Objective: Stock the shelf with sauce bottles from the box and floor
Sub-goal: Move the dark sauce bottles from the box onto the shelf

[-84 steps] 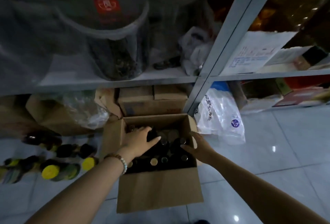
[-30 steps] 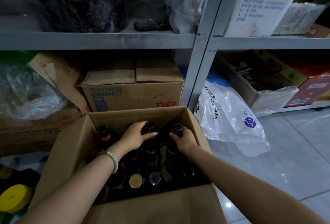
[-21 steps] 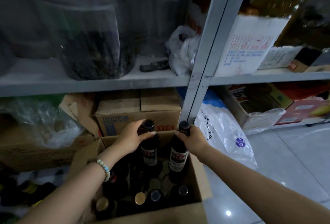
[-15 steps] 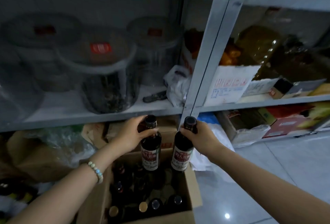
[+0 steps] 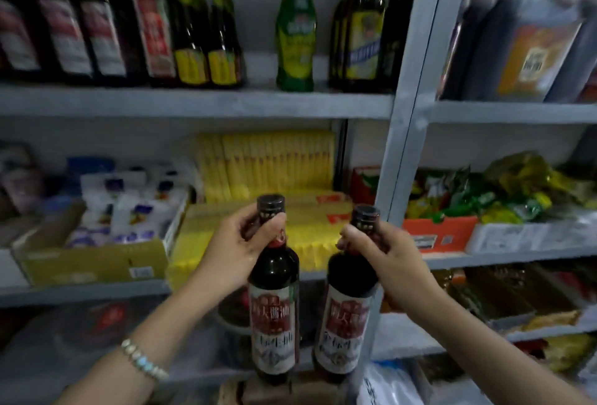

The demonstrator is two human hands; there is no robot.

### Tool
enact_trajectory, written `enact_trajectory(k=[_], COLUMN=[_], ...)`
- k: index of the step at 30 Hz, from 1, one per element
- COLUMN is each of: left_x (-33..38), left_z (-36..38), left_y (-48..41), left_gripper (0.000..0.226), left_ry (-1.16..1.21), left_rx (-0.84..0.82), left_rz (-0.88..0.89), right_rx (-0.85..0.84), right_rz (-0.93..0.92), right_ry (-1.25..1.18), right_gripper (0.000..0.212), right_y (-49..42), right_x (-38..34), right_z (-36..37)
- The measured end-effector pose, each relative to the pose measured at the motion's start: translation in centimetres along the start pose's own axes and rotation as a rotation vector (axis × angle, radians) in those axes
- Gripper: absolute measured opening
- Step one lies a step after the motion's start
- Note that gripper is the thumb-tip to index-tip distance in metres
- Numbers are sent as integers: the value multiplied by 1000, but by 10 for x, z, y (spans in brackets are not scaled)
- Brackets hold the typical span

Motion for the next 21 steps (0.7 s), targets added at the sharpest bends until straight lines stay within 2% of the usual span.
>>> enact_trajectory(k=[5, 9, 13, 18, 21], left_x=[135, 207, 252, 275, 284], left_z=[-26, -49, -71, -113, -139], left_y=[-38, -53, -59, -66, -74], left_gripper=[39, 34, 28, 44, 43], left_ry=[52, 23, -80, -140, -149], left_rx=[79, 142, 228, 316, 340], left_rz=[145, 220, 314, 310, 315], right_rx=[43, 42, 5, 25, -10], right_rz=[-195, -243, -323, -433, -469], right_ry=[-133, -250, -300, -309, -336], right_gripper=[41, 39, 40, 34, 33], right_y=[-33, -61, -87, -119, -142], right_x=[-123, -188, -238, -278, -301], right_z=[-5, -4, 4, 26, 44])
Point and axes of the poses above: each hand's wrist, its own y-axis away from the middle knuckle, its own z-axis out of the palm, x = y × z, the point moved 2 cm from there along -y, towards the middle knuckle, and after that the axes turned 9 degrees about y, right-handed, at the moved point
